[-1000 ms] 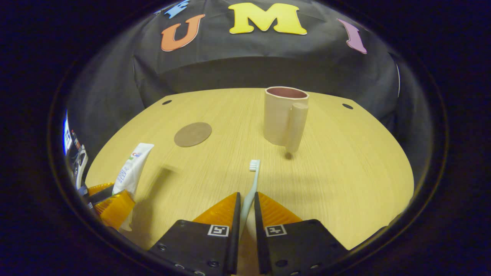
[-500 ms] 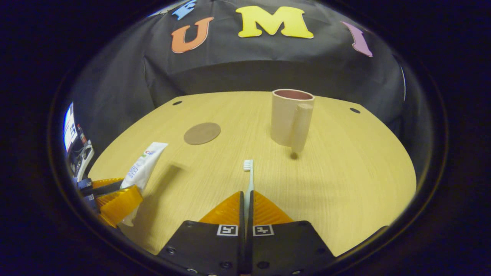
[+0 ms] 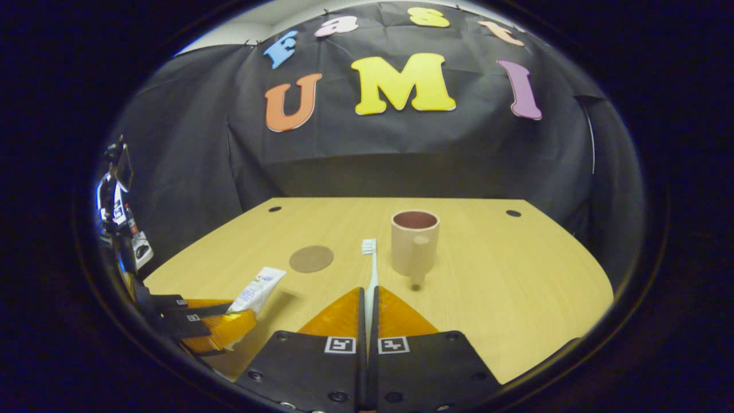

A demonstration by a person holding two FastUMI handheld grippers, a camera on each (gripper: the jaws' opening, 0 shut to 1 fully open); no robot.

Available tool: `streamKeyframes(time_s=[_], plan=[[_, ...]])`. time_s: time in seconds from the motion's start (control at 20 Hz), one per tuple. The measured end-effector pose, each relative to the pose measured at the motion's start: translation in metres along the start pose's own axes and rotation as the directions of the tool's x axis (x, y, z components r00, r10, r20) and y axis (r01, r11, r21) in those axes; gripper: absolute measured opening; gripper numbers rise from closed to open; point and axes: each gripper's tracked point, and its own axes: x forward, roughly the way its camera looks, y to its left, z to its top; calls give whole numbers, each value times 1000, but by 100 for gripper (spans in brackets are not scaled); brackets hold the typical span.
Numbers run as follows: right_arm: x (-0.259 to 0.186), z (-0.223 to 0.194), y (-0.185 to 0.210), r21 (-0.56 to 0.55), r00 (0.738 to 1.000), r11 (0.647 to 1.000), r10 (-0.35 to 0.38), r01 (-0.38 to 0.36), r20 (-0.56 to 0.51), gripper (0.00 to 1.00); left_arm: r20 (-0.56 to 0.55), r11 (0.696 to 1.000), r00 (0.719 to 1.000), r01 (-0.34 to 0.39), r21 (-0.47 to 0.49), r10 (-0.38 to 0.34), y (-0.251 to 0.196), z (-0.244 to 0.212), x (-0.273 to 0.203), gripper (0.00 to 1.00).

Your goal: Put the toothbrush and toothpaste on the desktop into the cup, then pick up the cup and place it on the coaster on the desktop.

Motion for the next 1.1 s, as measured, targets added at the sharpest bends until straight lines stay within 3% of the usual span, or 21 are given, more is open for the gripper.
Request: streamKeyframes(time_s=[0.45,0.85,1.1], plan=[[10,97,-33,-14,983,1000,-13,16,184,0,80,999,996,49,2,-49,-30,45,17,37],[89,154,-46,5,961,997,70,-74,266,0,173,997,981,82,5,-82,-49,76,38,37],[137,166,-52,-29,942,994,109,-105,317,0,202,996,975,91,-13,-87,-48,82,49,37]])
